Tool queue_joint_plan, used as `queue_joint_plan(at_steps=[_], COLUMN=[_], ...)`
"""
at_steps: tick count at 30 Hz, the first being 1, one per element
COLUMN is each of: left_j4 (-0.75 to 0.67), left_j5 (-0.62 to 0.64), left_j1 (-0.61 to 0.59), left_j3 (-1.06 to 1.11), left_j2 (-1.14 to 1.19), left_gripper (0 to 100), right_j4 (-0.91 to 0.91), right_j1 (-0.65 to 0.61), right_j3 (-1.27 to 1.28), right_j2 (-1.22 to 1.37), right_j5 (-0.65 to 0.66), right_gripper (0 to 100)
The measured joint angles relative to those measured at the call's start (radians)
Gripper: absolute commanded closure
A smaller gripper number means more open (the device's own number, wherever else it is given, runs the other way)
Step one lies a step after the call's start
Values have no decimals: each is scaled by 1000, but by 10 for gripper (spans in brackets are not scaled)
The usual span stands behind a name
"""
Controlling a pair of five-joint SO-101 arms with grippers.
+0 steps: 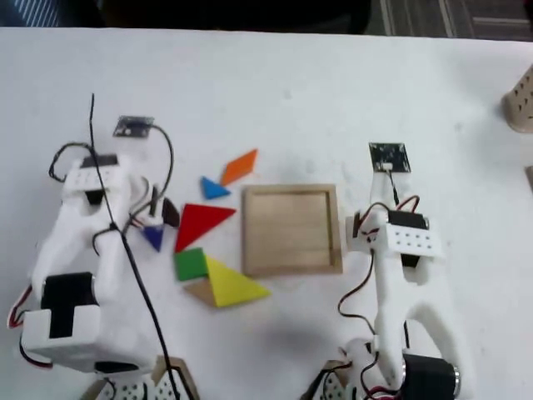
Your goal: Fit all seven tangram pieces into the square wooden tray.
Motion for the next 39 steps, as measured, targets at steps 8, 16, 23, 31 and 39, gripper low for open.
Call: queue_joint_plan(at_steps=[8,16,23,31,39], left_j4=[-150,-135,-124,-118,-110], left_j5=[-3,-3,-103,-114,-114], left_j1=[-28,-32,11,15,15], left_j3=[103,107,115,115,114], left_j2=[-18,-18,-18,-18,-18], left_gripper=[699,797,825,854,858], right_j4=[0,0,0,0,0], right_j1=[12,9,9,11,11], right_j3=[0,0,0,0,0], right_j2=[0,0,0,0,0], right_j5=[0,0,0,0,0], right_gripper=[886,886,886,886,886])
